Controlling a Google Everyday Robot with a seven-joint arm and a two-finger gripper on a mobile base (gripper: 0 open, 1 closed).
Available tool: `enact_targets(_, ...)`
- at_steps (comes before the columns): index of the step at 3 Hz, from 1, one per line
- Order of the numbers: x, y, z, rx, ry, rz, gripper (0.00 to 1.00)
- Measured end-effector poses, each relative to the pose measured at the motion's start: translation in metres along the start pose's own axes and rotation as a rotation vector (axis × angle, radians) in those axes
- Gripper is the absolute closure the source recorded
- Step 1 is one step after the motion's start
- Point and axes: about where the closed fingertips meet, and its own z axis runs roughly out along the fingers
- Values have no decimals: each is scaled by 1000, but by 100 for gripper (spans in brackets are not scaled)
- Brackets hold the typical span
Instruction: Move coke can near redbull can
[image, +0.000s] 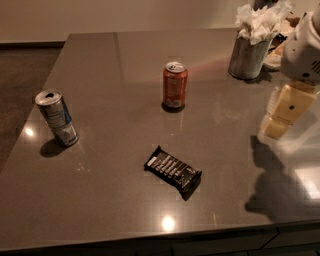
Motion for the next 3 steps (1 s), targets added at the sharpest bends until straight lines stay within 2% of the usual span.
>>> enact_targets(1,-31,-26,24,2,-70,57,0)
enact_targets(3,-97,-69,87,-32,-240,151,0)
